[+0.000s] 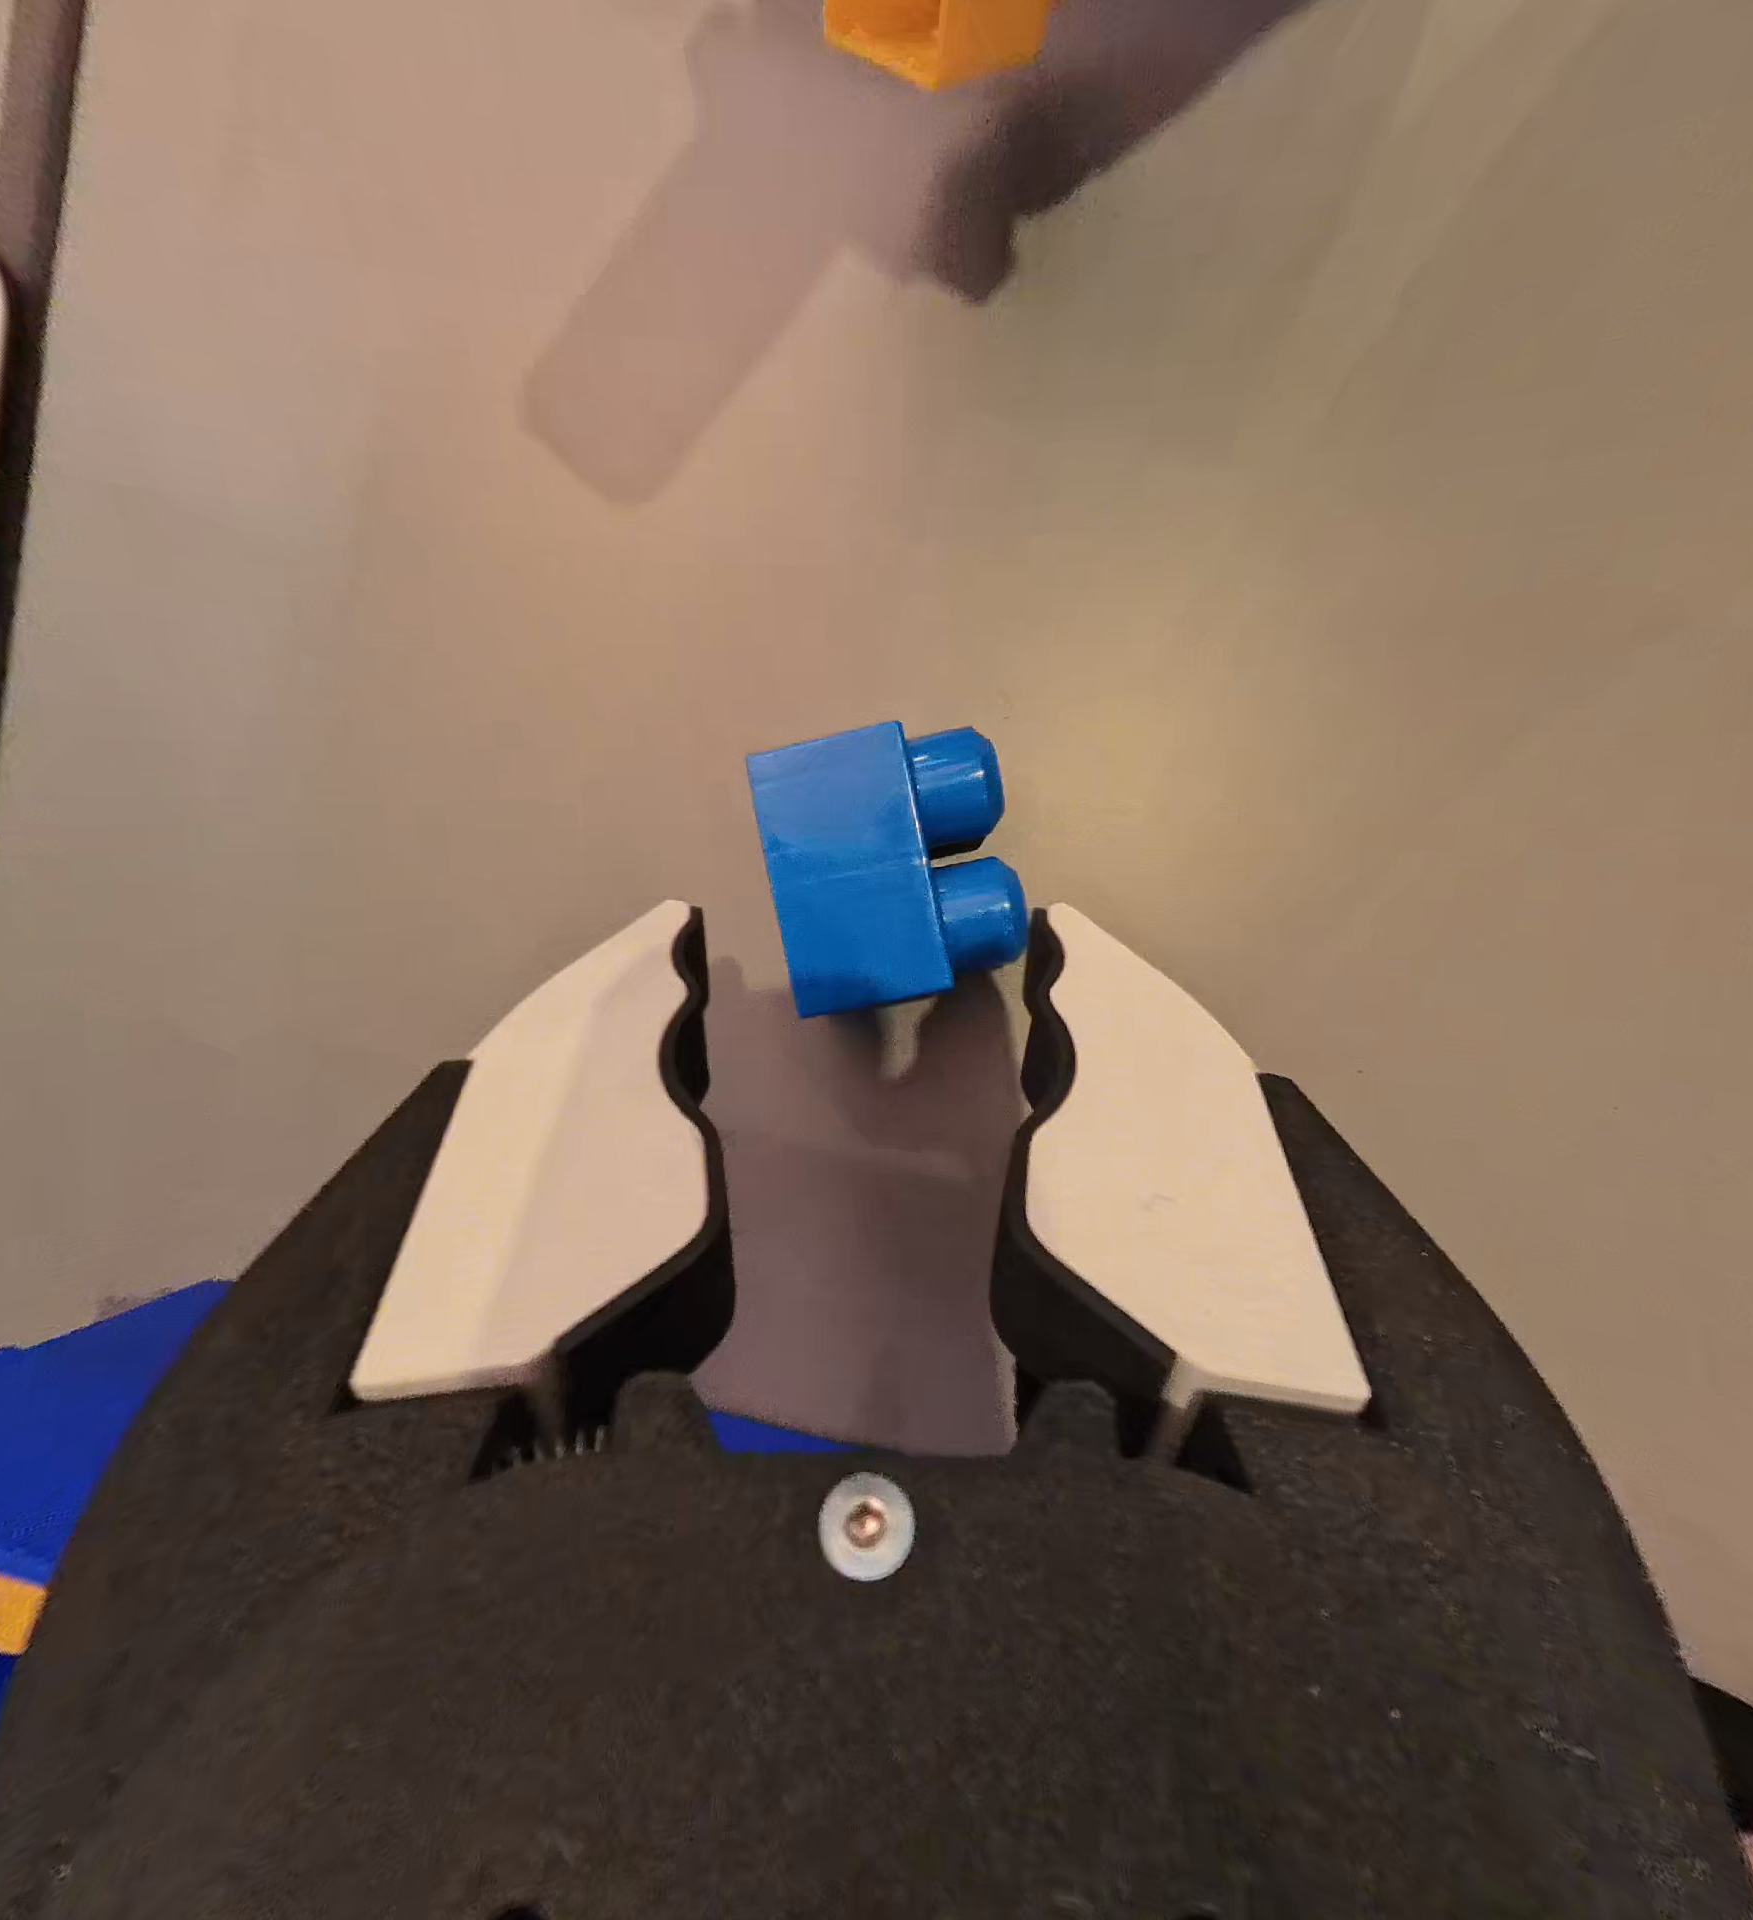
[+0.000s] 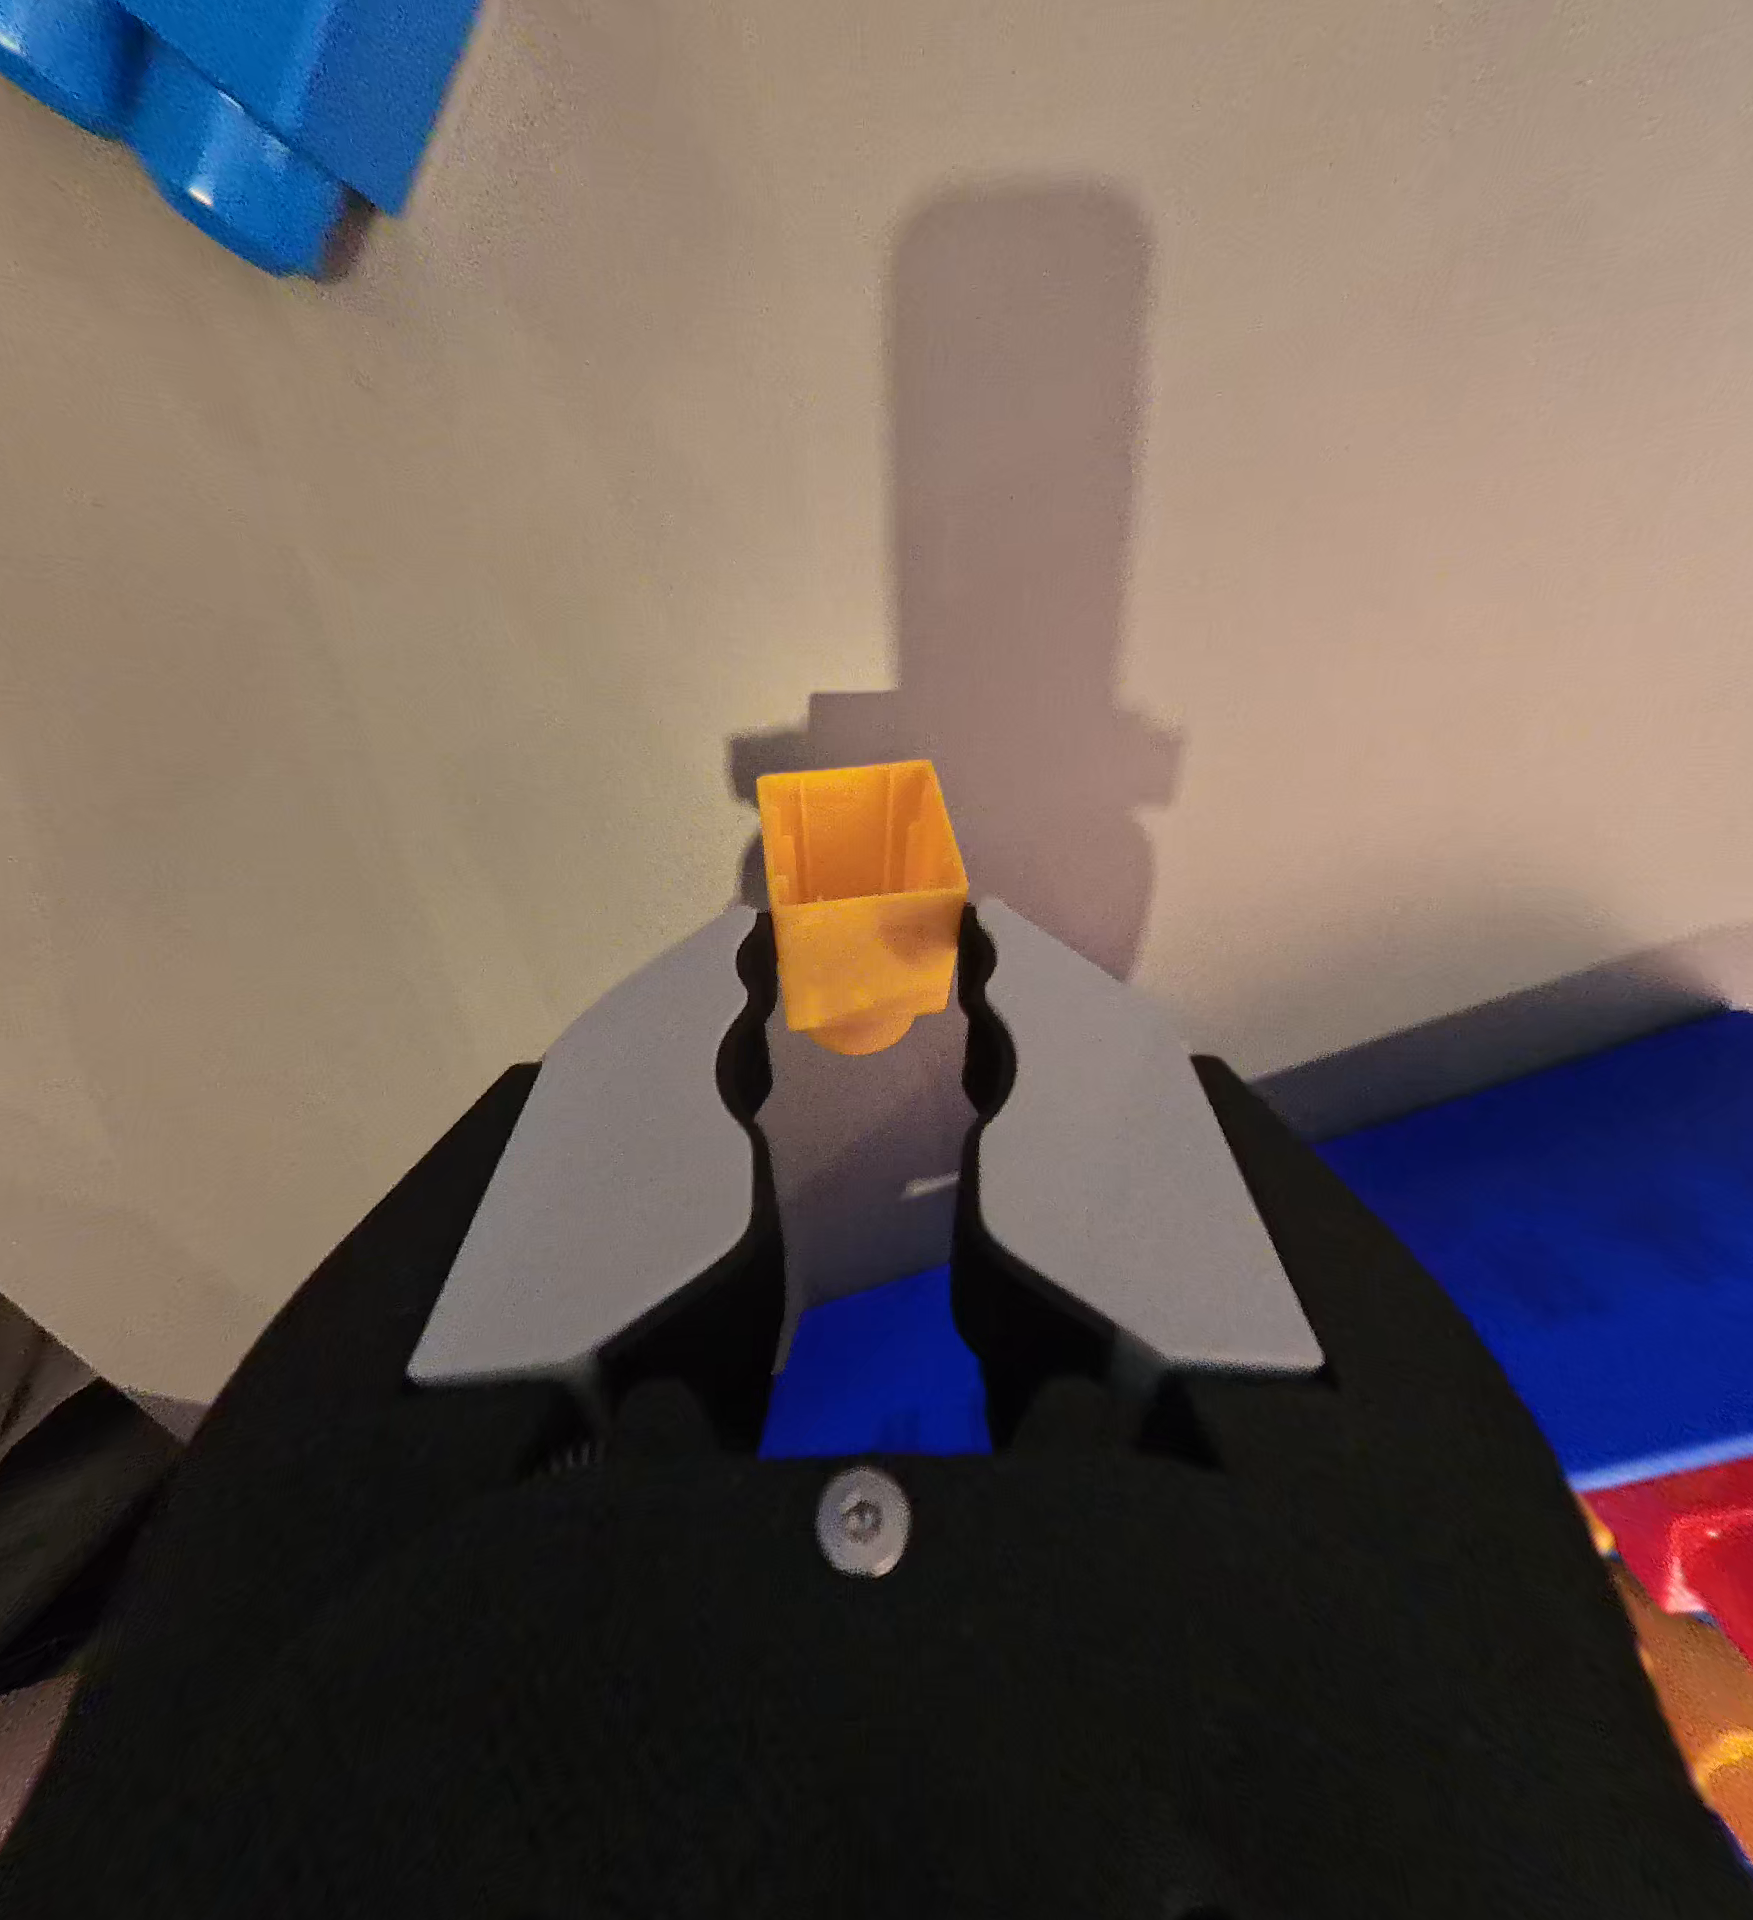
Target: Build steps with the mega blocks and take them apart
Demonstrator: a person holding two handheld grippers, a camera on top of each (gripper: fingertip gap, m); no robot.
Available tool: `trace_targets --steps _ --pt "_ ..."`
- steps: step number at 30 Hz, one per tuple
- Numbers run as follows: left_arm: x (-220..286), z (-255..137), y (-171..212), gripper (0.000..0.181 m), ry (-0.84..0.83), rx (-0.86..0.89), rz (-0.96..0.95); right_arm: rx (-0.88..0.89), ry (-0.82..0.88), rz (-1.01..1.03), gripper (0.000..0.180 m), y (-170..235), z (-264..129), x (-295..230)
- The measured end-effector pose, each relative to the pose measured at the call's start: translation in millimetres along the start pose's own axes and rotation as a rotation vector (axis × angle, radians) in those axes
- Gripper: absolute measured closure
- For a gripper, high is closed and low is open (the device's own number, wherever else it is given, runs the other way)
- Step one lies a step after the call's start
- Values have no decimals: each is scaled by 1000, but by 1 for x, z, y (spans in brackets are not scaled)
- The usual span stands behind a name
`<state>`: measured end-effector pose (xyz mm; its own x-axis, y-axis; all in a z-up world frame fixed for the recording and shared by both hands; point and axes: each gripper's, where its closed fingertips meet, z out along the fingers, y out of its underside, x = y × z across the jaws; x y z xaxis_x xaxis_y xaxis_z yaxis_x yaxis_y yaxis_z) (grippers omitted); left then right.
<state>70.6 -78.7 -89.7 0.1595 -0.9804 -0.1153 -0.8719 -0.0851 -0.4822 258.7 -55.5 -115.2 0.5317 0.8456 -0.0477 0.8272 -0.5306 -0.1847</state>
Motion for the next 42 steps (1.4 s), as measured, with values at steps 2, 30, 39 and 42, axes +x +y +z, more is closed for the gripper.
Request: trace_targets --steps 2,30,39,42 --pt "1 10 6 121 7 -54 -4 -38 -2 14 145 4 10 4" --pt "1 48 25 98 -62 -281 -126 38 1 66 137 0 -1 20" --pt "5 49 34 112 34 -295 -186 87 20 65 138 -5 -9 27" --pt "9 35 23 112 131 -193 -242 188 20 11 140 -21 -21 24"
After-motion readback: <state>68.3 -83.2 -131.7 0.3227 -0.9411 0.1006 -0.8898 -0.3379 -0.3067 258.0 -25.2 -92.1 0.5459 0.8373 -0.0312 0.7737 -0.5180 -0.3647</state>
